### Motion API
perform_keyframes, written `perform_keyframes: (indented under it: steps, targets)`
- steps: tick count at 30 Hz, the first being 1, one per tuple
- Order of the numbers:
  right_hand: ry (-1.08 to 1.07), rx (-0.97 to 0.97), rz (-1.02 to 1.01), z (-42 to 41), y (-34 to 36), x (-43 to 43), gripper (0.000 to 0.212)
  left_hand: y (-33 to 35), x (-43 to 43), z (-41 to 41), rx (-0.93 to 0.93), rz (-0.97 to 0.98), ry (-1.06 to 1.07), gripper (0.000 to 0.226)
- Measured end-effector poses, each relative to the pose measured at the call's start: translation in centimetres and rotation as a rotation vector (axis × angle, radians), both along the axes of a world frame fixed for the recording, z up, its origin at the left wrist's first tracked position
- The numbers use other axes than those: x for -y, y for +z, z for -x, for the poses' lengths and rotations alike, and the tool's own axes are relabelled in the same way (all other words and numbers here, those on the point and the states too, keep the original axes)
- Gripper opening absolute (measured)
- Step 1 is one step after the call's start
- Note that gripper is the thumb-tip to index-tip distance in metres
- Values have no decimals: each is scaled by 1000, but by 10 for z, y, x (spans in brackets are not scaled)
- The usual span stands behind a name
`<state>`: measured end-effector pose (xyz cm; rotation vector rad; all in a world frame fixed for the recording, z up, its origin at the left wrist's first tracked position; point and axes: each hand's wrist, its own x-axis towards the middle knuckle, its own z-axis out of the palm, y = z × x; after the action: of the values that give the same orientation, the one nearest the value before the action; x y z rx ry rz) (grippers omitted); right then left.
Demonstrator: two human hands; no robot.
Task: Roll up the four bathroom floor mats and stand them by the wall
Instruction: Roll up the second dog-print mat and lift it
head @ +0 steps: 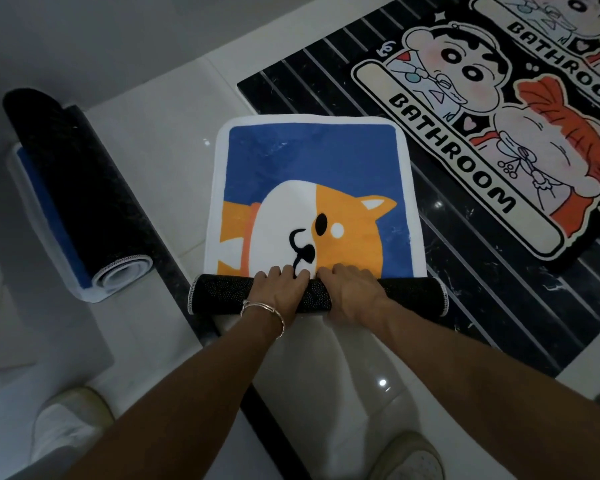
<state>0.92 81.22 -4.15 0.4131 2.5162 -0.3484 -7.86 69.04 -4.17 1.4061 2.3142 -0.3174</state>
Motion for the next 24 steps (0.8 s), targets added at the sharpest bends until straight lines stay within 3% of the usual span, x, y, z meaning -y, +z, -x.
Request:
perform_keyframes:
  steps: [5, 10, 13, 17, 19, 24]
  targets:
    - [31, -222, -326, -19, -12, 17, 48, -1, -9, 7, 93, 68, 5, 47]
    - [-40, 42, 32, 4, 7, -4, 49, -3, 1, 0, -40, -70, -45, 59]
    - [-28, 99, 75, 10, 14, -11, 57, -1, 1, -2, -61, -55, -62, 57]
    - [74, -218, -295, -16, -4, 8, 55, 4, -14, 8, 74, 59, -24, 55]
    - [67, -310, -347, -18, -6, 10, 54, 5, -17, 9, 112, 68, -22, 56]
    - [6, 49, 81, 5, 16, -14, 58, 3, -3, 0, -74, -58, -69, 63]
